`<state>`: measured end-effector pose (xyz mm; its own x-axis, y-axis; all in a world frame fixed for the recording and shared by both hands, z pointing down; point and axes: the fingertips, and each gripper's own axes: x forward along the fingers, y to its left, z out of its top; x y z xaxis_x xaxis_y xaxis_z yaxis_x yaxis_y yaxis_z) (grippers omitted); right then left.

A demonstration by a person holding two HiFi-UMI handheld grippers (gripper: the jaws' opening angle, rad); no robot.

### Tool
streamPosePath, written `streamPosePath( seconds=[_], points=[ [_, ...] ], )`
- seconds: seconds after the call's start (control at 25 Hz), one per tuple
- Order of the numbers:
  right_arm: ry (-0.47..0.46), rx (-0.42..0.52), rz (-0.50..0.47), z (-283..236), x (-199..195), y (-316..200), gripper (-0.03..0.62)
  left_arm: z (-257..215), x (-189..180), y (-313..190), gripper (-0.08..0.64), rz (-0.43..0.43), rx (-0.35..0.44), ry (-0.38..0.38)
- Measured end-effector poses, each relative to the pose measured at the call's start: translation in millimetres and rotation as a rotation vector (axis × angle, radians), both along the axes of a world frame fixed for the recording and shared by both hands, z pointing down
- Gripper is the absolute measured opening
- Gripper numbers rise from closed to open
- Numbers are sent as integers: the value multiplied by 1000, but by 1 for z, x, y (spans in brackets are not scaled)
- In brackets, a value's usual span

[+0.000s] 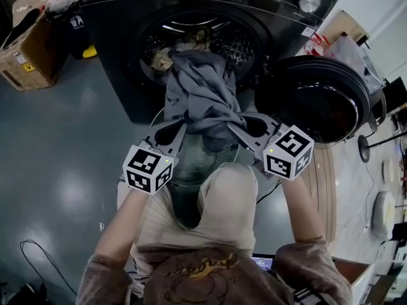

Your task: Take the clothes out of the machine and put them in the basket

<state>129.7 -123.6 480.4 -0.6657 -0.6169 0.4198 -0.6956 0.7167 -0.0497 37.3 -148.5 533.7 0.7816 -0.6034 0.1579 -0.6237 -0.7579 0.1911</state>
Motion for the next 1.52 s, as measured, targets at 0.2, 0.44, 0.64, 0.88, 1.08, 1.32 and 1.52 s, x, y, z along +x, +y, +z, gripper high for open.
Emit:
streamPosePath(
  seconds=[0.2, 0.44, 0.64, 0.88, 1.08, 1.32, 1.52],
  points=[
    [46, 41, 99, 5, 16, -15, 147, 1, -1, 2, 6, 3, 3, -5],
    [40, 98, 144, -5, 20, -48, 244, 3, -7, 2, 6, -11, 4, -11],
    [100, 68, 184, 36, 15, -112, 293, 5, -8, 1, 6, -20, 5, -22],
    [153, -24, 196, 87, -4, -193, 392, 10, -15, 0, 6, -44, 0, -44],
    [205, -90, 234, 114, -13, -250, 443, 16, -19, -1, 6, -61, -10, -60],
    [281, -214, 273, 159, -9, -269, 457, 21, -22, 1, 6, -71, -21, -82],
    [297, -259, 246, 169, -11, -269, 429, 26, -26, 1, 6, -78, -30, -87]
  ],
)
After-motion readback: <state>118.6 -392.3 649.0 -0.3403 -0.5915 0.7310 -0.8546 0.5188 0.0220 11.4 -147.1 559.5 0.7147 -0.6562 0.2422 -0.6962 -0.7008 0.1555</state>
